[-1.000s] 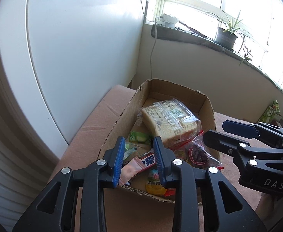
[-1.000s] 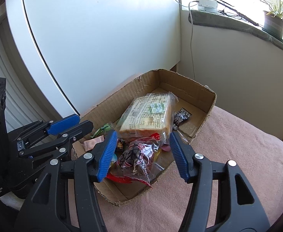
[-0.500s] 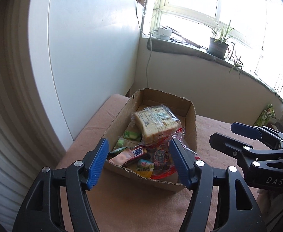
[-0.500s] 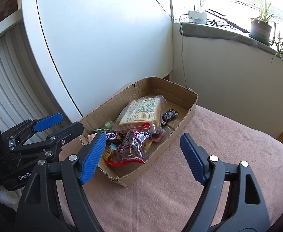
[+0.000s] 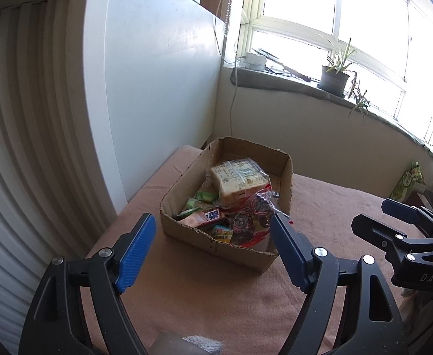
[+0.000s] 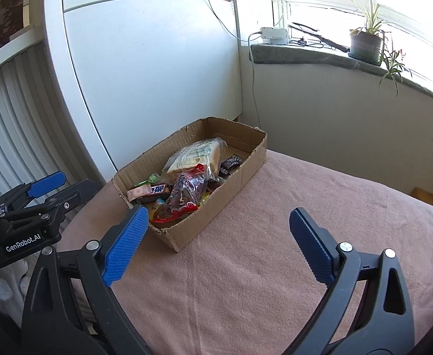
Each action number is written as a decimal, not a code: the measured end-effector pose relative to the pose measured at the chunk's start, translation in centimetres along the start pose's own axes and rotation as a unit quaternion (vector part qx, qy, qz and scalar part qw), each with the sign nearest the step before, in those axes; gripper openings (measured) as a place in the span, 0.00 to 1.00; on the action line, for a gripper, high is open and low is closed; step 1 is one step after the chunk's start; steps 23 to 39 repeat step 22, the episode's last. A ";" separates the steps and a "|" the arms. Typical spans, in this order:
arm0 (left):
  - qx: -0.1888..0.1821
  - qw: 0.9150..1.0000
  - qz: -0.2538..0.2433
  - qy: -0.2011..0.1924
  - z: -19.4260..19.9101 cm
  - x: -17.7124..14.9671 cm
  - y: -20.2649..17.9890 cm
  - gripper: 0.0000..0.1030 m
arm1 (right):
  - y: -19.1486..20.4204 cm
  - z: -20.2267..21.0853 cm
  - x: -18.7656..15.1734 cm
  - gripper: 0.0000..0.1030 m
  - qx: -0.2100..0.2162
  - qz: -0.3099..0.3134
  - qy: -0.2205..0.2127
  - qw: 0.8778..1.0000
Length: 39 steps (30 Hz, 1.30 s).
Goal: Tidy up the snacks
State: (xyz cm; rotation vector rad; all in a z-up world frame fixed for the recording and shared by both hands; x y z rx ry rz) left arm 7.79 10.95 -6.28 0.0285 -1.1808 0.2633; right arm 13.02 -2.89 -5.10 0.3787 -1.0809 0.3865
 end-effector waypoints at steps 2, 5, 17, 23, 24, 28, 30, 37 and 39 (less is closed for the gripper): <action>0.001 1.000 -0.004 -0.001 0.2 0.0 -0.1 0.77 | -0.2 0.2 0.0 0.95 -0.003 -0.002 -0.002 1.000; 0.001 1.000 -0.005 -0.002 0.4 0.0 -0.2 0.77 | -0.3 0.5 -0.1 0.95 -0.006 -0.001 -0.003 1.000; 0.006 1.000 -0.009 -0.006 0.8 -0.1 -0.6 0.80 | -0.8 0.9 -0.5 0.96 -0.013 -0.005 -0.001 1.000; 0.007 1.000 -0.011 -0.003 0.7 -0.3 -0.6 0.80 | -1.4 1.0 -0.9 0.96 -0.018 -0.010 0.001 1.000; 0.007 1.000 -0.011 -0.003 0.7 -0.3 -0.6 0.80 | -1.4 1.0 -0.9 0.96 -0.018 -0.010 0.001 1.000; 0.007 1.000 -0.011 -0.003 0.7 -0.3 -0.6 0.80 | -1.4 1.0 -0.9 0.96 -0.018 -0.010 0.001 1.000; 0.007 1.000 -0.011 -0.003 0.7 -0.3 -0.6 0.80 | -1.4 1.0 -0.9 0.96 -0.018 -0.010 0.001 1.000; 0.007 1.000 -0.011 -0.003 0.7 -0.3 -0.6 0.80 | -1.4 1.0 -0.9 0.96 -0.018 -0.010 0.001 1.000; 0.007 1.000 -0.011 -0.003 0.7 -0.3 -0.6 0.80 | -1.4 1.0 -0.9 0.96 -0.018 -0.010 0.001 1.000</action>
Point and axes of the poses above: each gripper's, at about its wrist camera, not at the fingertips, and z roughly against the way its jaws point, y to its left, x to its top, the point moved 10 cm from there along -z, roughly the way its jaws point, and after that the axes turned 13 degrees about -y, right-handed, at the moved point
